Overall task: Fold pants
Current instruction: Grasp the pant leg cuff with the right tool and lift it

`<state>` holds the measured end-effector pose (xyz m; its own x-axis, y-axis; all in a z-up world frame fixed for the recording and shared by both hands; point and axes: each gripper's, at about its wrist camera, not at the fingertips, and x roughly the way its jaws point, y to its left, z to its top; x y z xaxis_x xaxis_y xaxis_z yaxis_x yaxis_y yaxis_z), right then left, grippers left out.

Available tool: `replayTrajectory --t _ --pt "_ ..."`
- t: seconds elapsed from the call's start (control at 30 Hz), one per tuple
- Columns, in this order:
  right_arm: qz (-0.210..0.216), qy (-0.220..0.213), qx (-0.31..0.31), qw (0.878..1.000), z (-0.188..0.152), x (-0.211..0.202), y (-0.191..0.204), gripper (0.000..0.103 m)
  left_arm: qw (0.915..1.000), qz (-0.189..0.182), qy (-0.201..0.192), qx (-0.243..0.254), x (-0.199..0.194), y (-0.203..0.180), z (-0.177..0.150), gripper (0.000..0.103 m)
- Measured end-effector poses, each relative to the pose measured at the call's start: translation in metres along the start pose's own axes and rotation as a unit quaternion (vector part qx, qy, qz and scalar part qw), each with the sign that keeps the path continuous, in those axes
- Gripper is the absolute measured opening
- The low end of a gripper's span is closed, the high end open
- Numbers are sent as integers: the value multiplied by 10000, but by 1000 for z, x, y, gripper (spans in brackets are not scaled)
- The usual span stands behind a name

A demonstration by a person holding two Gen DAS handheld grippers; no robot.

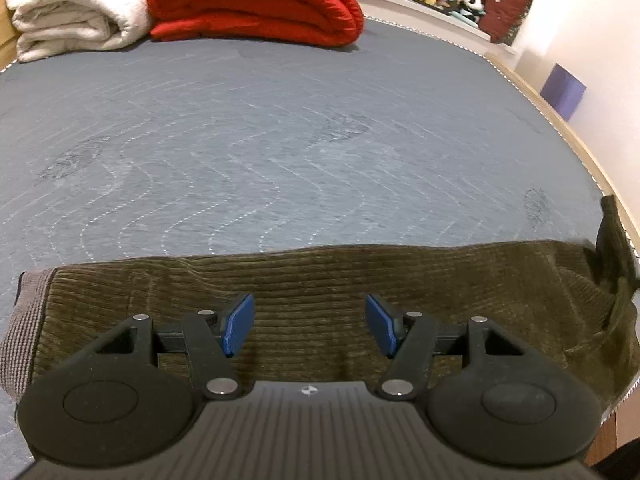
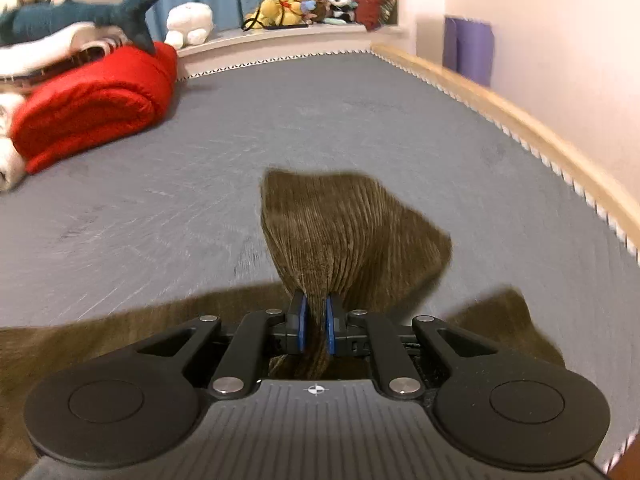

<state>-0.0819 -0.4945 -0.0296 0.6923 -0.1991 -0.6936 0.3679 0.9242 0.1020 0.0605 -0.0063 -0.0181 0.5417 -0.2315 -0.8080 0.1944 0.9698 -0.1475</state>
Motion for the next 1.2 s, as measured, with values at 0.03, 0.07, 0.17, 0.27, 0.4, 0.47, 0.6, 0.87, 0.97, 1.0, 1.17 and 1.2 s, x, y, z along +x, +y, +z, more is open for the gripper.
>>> replayTrajectory --t 0.03,0.07,0.17,0.27,0.4,0.47,0.6,0.87,0.97,1.0,1.17,1.2 --pt "108 117 136 9998 -9 -5 -13 10 10000 -18 11 13 1 0 0 67" --pt "233 270 274 9990 -20 -7 -27 10 10000 -21 20 19 1 0 -1 67" --pt "199 629 884 9939 -53 -6 -69 14 10000 -2 55 13 4 2 -2 67" --pt "-45 581 1489 9871 -70 -5 -106 31 10000 28 91 9 5 2 -4 67" --pt "-122 69 1338 9909 -57 -3 -103 56 9999 95 128 -16 10 6 -3 67" --pt "-57 -145 1058 9943 -44 1 -86 67 9998 111 135 -58 12 8 -2 67" --pt "-90 -397 378 9985 -6 24 -47 84 9998 120 119 -108 13 11 1 69" --pt "-1134 118 -874 9896 22 96 0 38 9996 153 124 -197 16 19 5 69" --pt "-1029 76 -363 9940 21 89 -18 11 9997 147 112 -149 16 19 6 69" --pt "-1005 -54 -167 9948 19 79 -25 9 9998 136 108 -122 16 18 6 69" --pt "-546 -1090 780 9895 5 6 -67 7 9983 -374 129 418 14 -5 0 69" --pt "-433 -1328 1018 9849 -3 -13 -77 7 9966 -498 119 640 12 -14 -3 69"
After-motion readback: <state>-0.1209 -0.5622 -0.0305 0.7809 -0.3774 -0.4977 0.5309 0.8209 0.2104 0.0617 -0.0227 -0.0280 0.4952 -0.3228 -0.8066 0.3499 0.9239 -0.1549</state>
